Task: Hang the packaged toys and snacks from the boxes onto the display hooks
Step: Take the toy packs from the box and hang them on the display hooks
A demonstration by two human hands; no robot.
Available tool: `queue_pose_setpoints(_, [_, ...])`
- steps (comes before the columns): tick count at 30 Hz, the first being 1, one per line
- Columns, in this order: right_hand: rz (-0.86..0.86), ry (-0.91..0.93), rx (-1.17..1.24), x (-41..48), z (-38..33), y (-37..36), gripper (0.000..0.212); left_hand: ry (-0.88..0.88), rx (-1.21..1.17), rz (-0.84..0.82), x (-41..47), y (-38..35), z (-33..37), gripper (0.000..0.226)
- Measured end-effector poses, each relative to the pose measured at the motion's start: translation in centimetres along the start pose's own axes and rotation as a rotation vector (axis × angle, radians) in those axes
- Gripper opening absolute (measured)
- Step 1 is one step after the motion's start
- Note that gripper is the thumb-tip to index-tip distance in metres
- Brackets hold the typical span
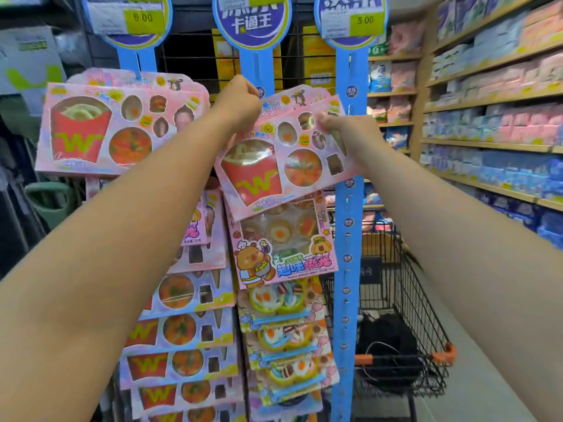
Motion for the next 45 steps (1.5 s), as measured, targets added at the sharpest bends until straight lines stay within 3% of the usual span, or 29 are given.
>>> queue_pose_setpoints(4, [-0.049,-0.106,0.013,-0.7,0.6,-0.2,0.106,-0.003,-0.031,0.027,0.0,-0.3,-0.1,0.023])
queue_pose_setpoints(10, [0.029,-0.038,-0.123,-2.8,-1.2,-0.2,0.068,-0.035,-0.007,0.046,0.0,0.2,-0.8,0.030])
queue_pose_setpoints(17, [0.007,-0.103,-0.165,-3.4,-1.0,-0.2,0.091,-0.069,0.044,0.071,0.0,0.4,-0.5,0.033])
queue_pose_setpoints(27, [-0.005,-0.144,-0.198,-3.7,0.0,-0.6,0.080,-0.192,0.239,0.076,-1.1,-0.2,0.3,0.039])
queue_pose_setpoints(31, [-0.036,-0.192,-0.216,-4.4,1.1,-1.0,0.080,-0.256,0.296,0.156,-2.3,0.4,0.3,0.029])
queue_pose_setpoints(34, [-0.021,-0.190,-0.252,-4.4,2.0,-1.2,0.068,-0.282,0.353,0.149,-3.5,0.5,-0.6,0.027])
queue_pose_setpoints(37, [0.024,-0.163,-0.307,-4.5,2.7,-1.5,0.060,-0.327,0.487,0.053,-5.1,-0.6,-1.5,0.038])
queue_pose_setpoints(40, [0.102,-0.151,-0.407,-5.0,3.2,-1.5,0.070,-0.289,0.555,-0.050,-6.8,-1.9,-2.1,0.044])
queue_pose_setpoints(43, [0.352,-0.091,-0.577,-6.8,2.7,-0.3,0.073,-0.260,0.581,-0.077,-8.1,-2.4,-1.9,0.047])
queue_pose_setpoints(45, [0.532,0.113,-0.654,-9.2,1.1,0.1,0.055,-0.260,0.560,-0.084,-8.8,-2.6,-1.7,0.048])
Point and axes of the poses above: each hand's wrist, its own x-axis towards the middle knuckle, its own y-axis out of the back of the hand, z = x × y, the point moved 7 cm from there along x, towards the middle knuckle, and after that the axes turned 14 degrees about -y, right-handed, at the moved point
